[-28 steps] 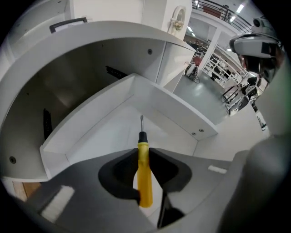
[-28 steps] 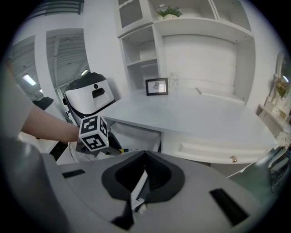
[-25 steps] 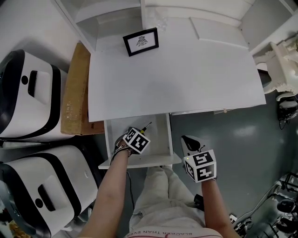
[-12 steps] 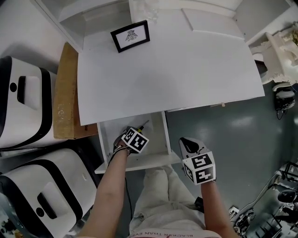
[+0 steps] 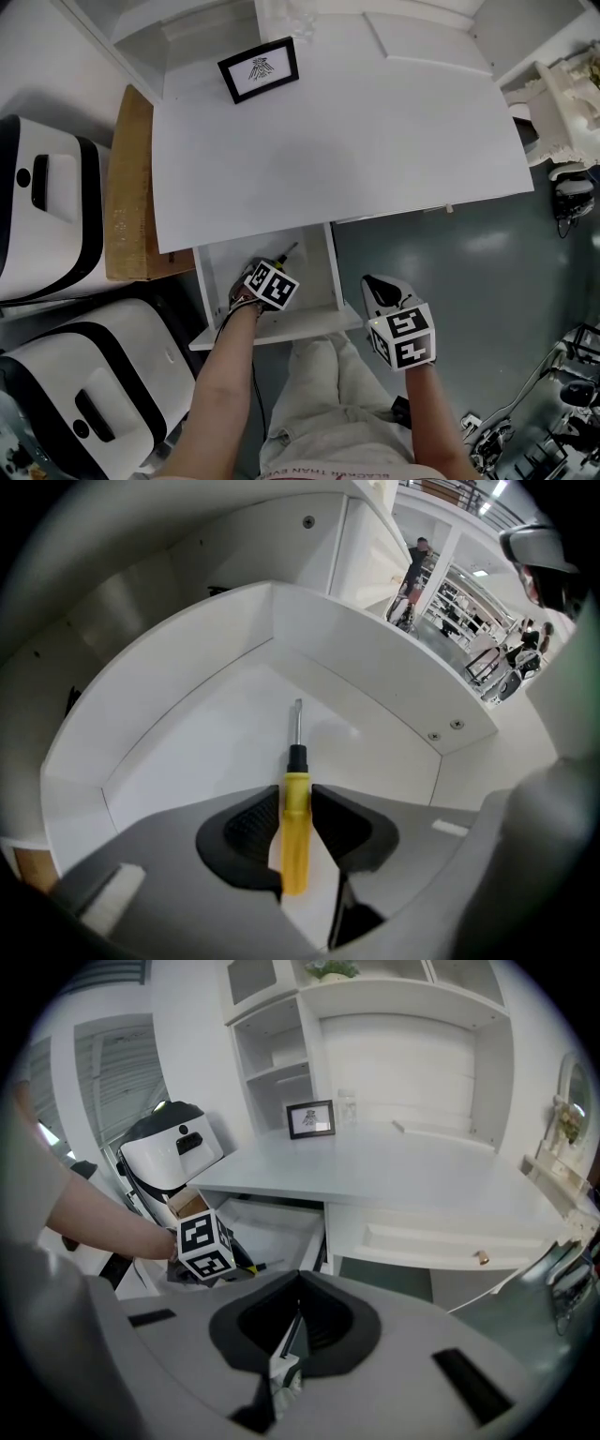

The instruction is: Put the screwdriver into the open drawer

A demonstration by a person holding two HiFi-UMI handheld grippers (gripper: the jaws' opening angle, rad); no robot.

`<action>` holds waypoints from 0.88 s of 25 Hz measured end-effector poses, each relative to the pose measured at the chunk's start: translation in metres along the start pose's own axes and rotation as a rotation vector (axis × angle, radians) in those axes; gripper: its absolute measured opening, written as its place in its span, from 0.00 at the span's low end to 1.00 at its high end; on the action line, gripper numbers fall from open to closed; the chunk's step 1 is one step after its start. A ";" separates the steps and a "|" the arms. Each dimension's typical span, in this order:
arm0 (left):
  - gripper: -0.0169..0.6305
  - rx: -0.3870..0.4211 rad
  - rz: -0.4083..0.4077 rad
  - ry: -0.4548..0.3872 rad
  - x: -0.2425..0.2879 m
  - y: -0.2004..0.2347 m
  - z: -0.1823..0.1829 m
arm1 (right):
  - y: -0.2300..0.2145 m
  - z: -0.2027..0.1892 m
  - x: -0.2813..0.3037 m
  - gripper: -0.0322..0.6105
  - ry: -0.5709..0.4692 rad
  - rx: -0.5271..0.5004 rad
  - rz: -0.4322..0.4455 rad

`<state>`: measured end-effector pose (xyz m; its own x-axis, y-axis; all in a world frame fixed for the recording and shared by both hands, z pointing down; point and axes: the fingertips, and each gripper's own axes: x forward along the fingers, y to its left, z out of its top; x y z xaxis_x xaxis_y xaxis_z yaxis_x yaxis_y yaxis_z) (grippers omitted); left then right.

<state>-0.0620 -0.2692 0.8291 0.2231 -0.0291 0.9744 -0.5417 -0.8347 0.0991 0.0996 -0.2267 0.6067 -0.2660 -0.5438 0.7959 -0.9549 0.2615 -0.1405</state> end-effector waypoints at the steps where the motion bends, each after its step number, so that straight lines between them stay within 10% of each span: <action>1: 0.22 -0.014 -0.001 0.001 0.000 0.000 0.000 | 0.000 0.000 0.000 0.06 -0.001 0.000 0.002; 11: 0.93 -0.084 -0.034 -0.027 0.003 -0.003 -0.001 | 0.003 0.006 0.000 0.06 -0.008 -0.008 0.008; 22: 0.93 -0.056 -0.029 0.011 -0.012 0.000 -0.009 | 0.008 0.013 -0.010 0.06 -0.038 -0.026 0.011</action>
<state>-0.0716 -0.2642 0.8194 0.2307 0.0010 0.9730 -0.5799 -0.8029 0.1383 0.0928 -0.2294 0.5904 -0.2820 -0.5705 0.7714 -0.9482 0.2883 -0.1334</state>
